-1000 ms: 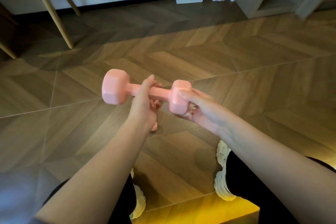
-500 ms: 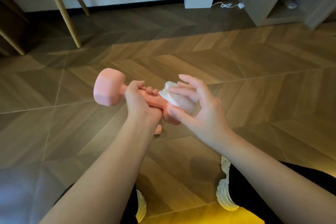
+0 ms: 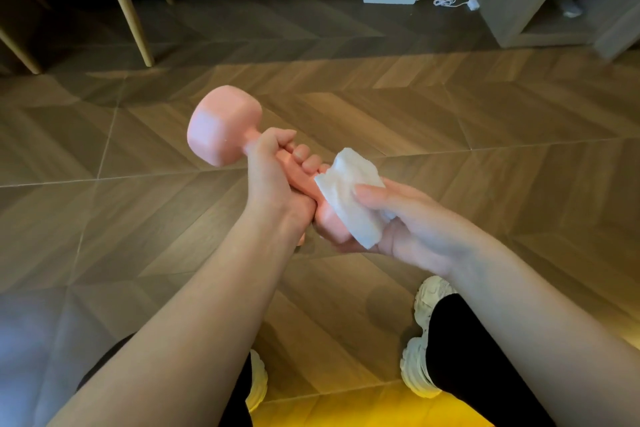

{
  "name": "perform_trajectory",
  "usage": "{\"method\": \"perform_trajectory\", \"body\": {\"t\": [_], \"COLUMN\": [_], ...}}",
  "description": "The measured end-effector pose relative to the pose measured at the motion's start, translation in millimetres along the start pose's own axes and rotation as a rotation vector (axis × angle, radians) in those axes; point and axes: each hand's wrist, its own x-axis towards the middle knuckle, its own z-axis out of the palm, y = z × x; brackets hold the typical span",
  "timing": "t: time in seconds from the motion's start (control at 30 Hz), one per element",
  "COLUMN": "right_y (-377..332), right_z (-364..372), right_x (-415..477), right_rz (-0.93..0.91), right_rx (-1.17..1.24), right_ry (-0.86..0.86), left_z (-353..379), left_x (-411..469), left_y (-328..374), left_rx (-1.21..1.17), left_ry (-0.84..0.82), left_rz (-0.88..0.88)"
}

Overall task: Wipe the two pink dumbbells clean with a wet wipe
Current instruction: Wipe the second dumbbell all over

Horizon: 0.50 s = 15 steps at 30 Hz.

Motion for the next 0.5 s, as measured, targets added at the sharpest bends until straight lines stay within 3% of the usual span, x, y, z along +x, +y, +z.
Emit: {"method": "perform_trajectory", "body": {"t": [0.07,0.27,0.43,0.5], "right_y": [1,15,4,6], "right_z": [-2,15,5,6], "right_x": [-1,13,7,6], "right_rz": [-0.032,-0.035,0.02,0.009], "right_rx": [0.004,-0.157,-0.077,-0.141], "right_ry": [-0.031,0.203,0.035,0.058], "left_z": [-1,-9,-11,-12], "left_x": [1,3,4,4], "left_y": [0,0,2,0], "left_rx": [-0.012,-0.094,-0.077,-0.07], "left_ry": [0.012,0.086,0.111,0.12], "left_rz": [0.015,0.027,0.031,0.036]}}
